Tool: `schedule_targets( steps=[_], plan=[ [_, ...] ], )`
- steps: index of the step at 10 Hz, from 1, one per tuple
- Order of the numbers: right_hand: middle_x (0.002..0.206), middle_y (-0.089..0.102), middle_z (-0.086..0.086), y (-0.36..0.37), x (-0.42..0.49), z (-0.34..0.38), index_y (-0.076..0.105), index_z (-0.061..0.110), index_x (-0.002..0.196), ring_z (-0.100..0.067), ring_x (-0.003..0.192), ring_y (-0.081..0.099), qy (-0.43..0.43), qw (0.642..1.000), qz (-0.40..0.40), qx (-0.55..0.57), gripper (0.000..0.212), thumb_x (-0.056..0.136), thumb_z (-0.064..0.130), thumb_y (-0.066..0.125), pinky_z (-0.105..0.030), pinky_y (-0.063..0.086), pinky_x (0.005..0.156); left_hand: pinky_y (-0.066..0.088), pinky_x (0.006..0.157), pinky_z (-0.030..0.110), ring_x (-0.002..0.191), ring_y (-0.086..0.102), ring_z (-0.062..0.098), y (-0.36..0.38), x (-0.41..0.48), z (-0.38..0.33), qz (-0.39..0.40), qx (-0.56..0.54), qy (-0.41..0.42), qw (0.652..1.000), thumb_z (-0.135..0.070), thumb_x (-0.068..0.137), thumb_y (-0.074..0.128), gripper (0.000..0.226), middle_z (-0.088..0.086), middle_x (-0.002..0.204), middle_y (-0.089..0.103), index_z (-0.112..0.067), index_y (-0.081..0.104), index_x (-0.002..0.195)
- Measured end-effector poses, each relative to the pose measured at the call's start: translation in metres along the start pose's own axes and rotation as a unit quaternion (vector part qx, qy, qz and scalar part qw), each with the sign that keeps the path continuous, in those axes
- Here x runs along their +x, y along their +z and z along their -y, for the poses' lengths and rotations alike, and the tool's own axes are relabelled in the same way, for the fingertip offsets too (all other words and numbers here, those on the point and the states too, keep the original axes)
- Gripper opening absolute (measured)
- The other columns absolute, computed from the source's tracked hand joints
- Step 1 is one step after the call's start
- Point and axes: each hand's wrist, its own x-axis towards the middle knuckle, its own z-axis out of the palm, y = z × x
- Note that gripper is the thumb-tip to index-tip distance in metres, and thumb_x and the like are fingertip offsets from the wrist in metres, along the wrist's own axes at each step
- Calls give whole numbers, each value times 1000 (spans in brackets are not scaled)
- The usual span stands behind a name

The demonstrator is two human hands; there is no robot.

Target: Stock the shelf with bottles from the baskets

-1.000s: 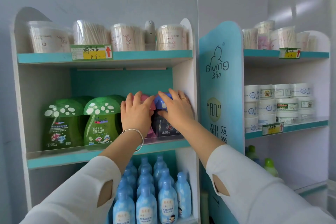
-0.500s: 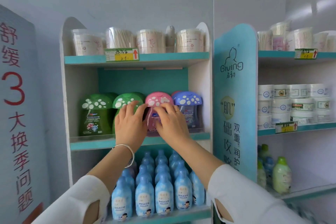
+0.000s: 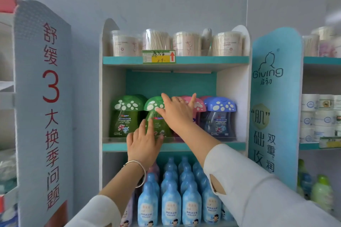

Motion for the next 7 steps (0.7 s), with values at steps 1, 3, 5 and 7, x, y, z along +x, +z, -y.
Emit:
schedule_targets(
  steps=[1,3,5,7],
  plan=[
    [131,56,-6,2,-2,4,34,25,140,-28,128,46,21,1000,-15,2,54,94,54,38,-65,-6,109,15,112,36,142,21,20,3,1,1,4,17,2,1000,-50,97,24,65,2,159,4,-20,1,150],
    [138,50,-8,4,-6,5,29,23,144,-28,135,39,22,999,-21,13,56,96,51,36,-64,-3,111,15,113,37,142,20,20,4,0,0,-1,12,4,1000,-51,97,23,65,2,159,4,-19,1,150],
    [149,36,-4,-1,-20,-6,23,20,148,-25,139,30,-35,999,-17,30,63,95,44,46,-55,7,115,25,108,38,133,38,24,-5,1,1,-50,-140,-4,989,-30,94,47,50,4,147,36,-20,36,142],
    [142,38,-5,-7,-53,-28,34,19,143,-29,126,41,-76,994,-7,72,52,95,31,50,-41,39,100,41,96,39,117,49,31,-10,-11,-13,-54,-204,14,977,-18,91,53,36,9,130,53,-15,54,127]
  ],
)
